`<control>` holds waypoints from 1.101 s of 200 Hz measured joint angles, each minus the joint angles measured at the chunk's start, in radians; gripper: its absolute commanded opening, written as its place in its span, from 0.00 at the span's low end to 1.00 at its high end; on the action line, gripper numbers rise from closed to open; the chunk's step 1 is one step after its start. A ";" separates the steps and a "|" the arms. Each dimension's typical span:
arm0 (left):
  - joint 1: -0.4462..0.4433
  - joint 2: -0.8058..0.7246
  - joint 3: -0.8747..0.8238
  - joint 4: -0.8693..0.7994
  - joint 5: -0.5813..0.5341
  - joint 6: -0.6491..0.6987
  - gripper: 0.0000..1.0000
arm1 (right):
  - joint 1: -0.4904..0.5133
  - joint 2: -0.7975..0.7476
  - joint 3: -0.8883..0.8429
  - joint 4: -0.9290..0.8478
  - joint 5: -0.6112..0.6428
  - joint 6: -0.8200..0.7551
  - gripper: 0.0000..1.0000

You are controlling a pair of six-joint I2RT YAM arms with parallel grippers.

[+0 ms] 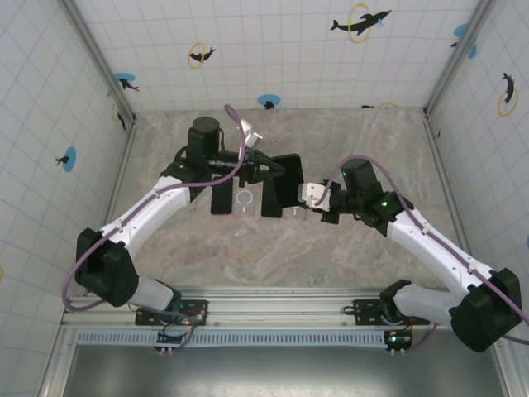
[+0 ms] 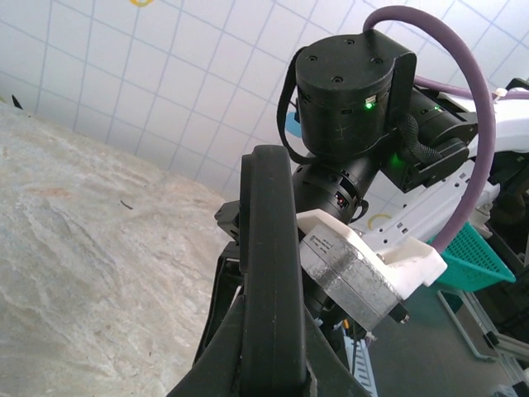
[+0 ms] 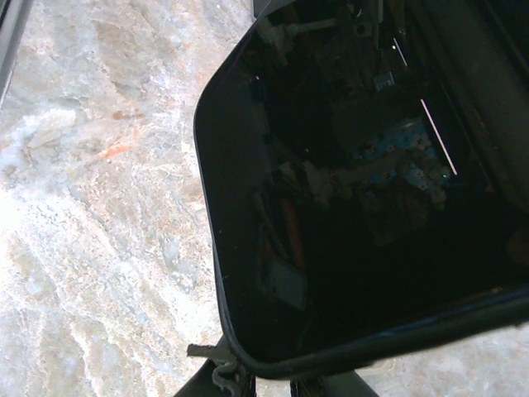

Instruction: Take the phone out of the phone case

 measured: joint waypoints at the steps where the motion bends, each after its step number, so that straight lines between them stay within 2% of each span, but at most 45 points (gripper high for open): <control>1: 0.000 0.000 0.000 0.002 0.000 -0.002 0.00 | 0.000 0.000 0.000 0.002 0.000 -0.001 0.15; 53: -0.002 0.000 -0.018 0.038 0.024 -0.068 0.00 | 0.006 -0.022 -0.036 0.087 0.042 -0.010 0.16; 76: -0.063 0.011 -0.044 0.011 0.076 -0.113 0.00 | 0.009 -0.035 -0.036 0.239 0.054 -0.008 0.16; 108: -0.091 0.019 -0.055 -0.020 0.093 -0.125 0.00 | -0.003 -0.042 -0.036 0.315 0.068 0.020 0.17; 141: -0.056 0.019 -0.062 -0.007 0.059 -0.126 0.00 | -0.033 -0.057 -0.036 0.303 0.043 0.077 0.27; 177: -0.008 0.016 -0.063 0.034 0.026 -0.126 0.00 | -0.145 -0.093 -0.042 0.224 -0.098 0.208 0.44; 195: 0.007 0.016 -0.063 0.055 0.024 -0.126 0.00 | -0.203 -0.096 -0.045 0.169 -0.211 0.273 0.46; 220: 0.013 0.016 -0.058 0.075 0.030 -0.127 0.00 | -0.227 -0.093 -0.049 0.103 -0.355 0.328 0.46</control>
